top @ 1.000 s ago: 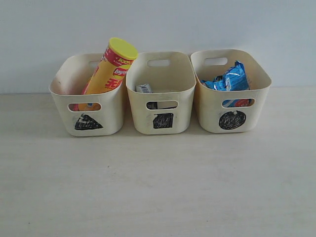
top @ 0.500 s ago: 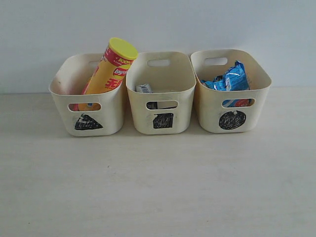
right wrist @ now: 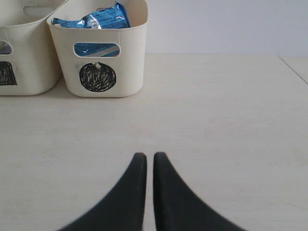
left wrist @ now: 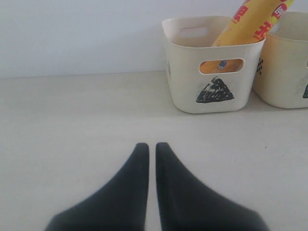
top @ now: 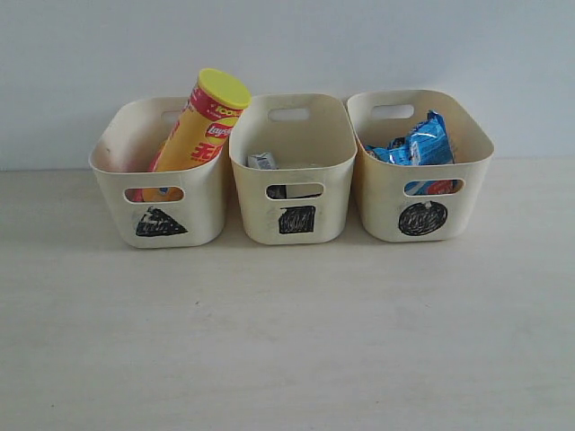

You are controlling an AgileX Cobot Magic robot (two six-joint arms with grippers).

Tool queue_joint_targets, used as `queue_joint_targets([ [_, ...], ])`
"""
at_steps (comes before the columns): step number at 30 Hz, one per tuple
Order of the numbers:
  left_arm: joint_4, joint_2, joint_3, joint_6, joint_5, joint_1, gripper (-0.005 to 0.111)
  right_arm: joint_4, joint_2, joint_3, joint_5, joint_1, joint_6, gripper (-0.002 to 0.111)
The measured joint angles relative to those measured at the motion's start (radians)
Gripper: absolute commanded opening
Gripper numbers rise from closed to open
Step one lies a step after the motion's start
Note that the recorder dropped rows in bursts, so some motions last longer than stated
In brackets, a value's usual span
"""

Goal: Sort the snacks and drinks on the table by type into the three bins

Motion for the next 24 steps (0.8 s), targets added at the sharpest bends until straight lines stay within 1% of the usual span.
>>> queue_joint_targets([
  [12,0.000,0.000,0.000,0.000,0.000,0.000,0.004,0.000,0.000,0.000,0.001,0.000,0.003,0.002],
  [15,0.000,0.000,0.000,0.000,0.027,0.000,0.004,0.000,0.000,0.000,0.001,0.000,0.003,0.002],
  [24,0.000,0.000,0.000,0.000,0.029,0.000,0.004,0.000,0.000,0.000,0.001,0.000,0.005,0.002],
])
